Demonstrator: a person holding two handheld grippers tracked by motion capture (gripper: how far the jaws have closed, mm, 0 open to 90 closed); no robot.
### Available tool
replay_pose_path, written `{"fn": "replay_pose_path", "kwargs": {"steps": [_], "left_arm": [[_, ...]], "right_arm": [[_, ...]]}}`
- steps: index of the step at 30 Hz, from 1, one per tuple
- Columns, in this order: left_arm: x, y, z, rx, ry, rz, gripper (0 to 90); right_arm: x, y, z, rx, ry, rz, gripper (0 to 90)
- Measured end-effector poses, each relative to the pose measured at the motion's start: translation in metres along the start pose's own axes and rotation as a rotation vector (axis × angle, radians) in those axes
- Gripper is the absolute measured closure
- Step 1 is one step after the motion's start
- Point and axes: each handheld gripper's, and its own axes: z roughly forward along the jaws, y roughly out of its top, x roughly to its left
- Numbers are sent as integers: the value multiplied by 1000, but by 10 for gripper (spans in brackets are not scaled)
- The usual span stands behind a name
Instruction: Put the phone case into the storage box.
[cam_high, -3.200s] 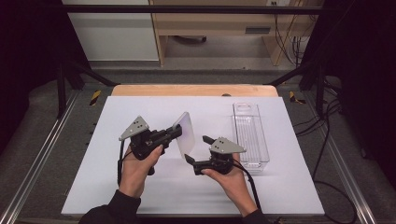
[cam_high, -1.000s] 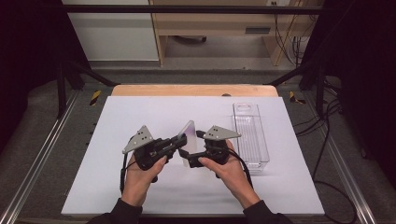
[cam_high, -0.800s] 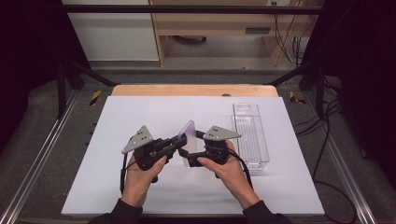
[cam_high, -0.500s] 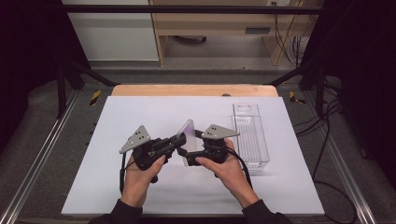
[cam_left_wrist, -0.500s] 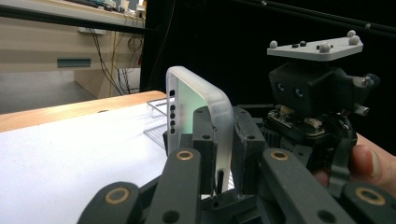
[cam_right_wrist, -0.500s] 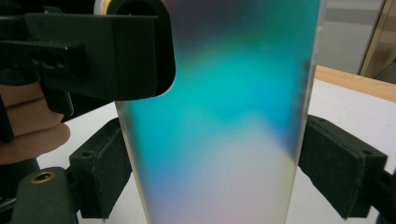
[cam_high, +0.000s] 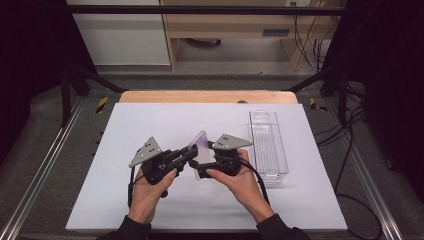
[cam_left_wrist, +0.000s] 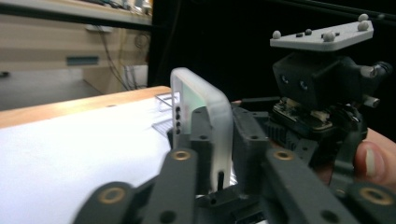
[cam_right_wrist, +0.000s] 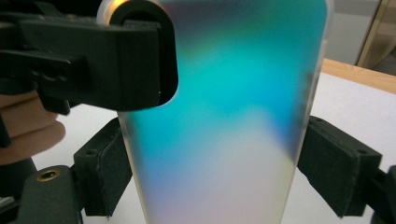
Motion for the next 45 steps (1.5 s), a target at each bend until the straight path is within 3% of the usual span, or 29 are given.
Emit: {"fn": "replay_pose_path", "kwargs": {"steps": [1, 5, 9, 14, 21, 24, 28, 36, 41, 45], "left_arm": [[0, 0, -1, -14, 9, -3, 751], [4, 0, -9, -49, 49, -21, 577], [5, 2, -20, -89, 87, -11, 502], [4, 3, -30, -84, 195, 87, 360], [4, -5, -40, -42, 312, 158, 186], [8, -12, -42, -34, 367, 166, 129], [18, -27, -49, -18, 418, 144, 84], [37, -62, -63, -36, 487, 101, 49], [40, -70, -62, -21, 490, 115, 40], [38, -72, -60, -13, 484, 152, 36]], "right_arm": [[0, 0, 0, 0, 0, 0, 174], [-5, -3, -1, 18, -37, -1, 174], [-13, -5, -5, 27, -71, 28, 174], [-18, -5, -9, 16, -98, 34, 174], [-18, -6, -11, 15, -125, 30, 174], [-18, -6, -10, 18, -133, 28, 174], [-19, -5, -12, 16, -154, 31, 174], [-24, -2, -14, 4, -188, 50, 175], [-28, 0, -12, 4, -210, 50, 175], [-31, 2, -12, 4, -221, 55, 175]]}}
